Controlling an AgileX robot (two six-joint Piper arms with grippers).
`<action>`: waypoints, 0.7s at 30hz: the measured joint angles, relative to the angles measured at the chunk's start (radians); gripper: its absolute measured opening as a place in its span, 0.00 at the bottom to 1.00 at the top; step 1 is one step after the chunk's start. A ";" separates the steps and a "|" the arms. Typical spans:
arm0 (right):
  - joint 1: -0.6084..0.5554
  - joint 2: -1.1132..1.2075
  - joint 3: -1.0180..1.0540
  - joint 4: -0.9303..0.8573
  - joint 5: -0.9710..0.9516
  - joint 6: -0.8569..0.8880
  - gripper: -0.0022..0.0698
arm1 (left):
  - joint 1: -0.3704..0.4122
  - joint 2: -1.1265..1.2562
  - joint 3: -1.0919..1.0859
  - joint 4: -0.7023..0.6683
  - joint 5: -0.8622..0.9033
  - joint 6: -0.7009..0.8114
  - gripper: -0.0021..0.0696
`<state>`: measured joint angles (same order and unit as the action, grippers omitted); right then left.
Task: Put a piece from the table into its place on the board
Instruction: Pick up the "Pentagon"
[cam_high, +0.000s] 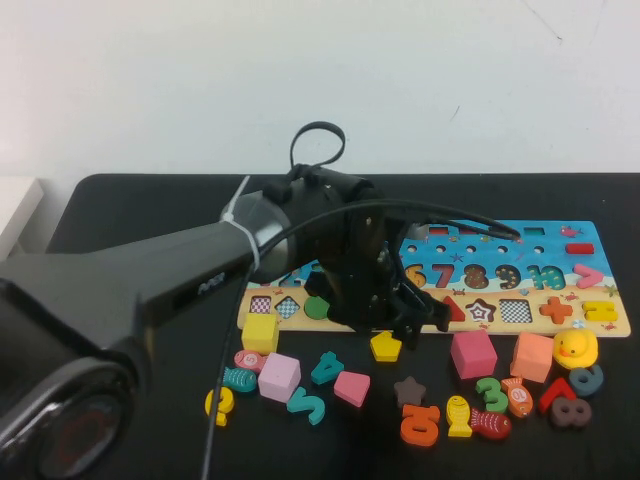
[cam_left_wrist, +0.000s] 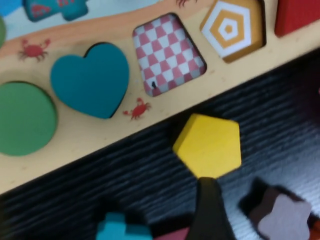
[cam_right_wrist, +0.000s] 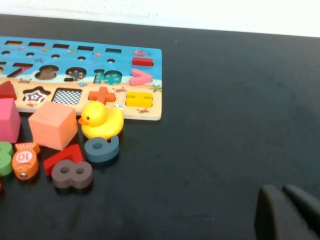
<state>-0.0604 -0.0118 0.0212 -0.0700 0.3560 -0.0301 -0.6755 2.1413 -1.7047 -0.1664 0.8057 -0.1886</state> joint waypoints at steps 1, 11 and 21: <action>0.000 0.000 0.000 0.000 0.000 0.000 0.06 | 0.000 0.009 -0.008 -0.004 -0.002 -0.011 0.62; 0.000 0.000 0.000 0.000 0.000 0.000 0.06 | 0.000 0.117 -0.088 -0.017 0.002 -0.061 0.63; 0.000 0.000 0.000 0.000 0.000 0.000 0.06 | 0.000 0.126 -0.101 0.056 0.006 -0.140 0.64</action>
<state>-0.0604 -0.0118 0.0212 -0.0700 0.3560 -0.0301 -0.6755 2.2670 -1.8058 -0.1109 0.8115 -0.3287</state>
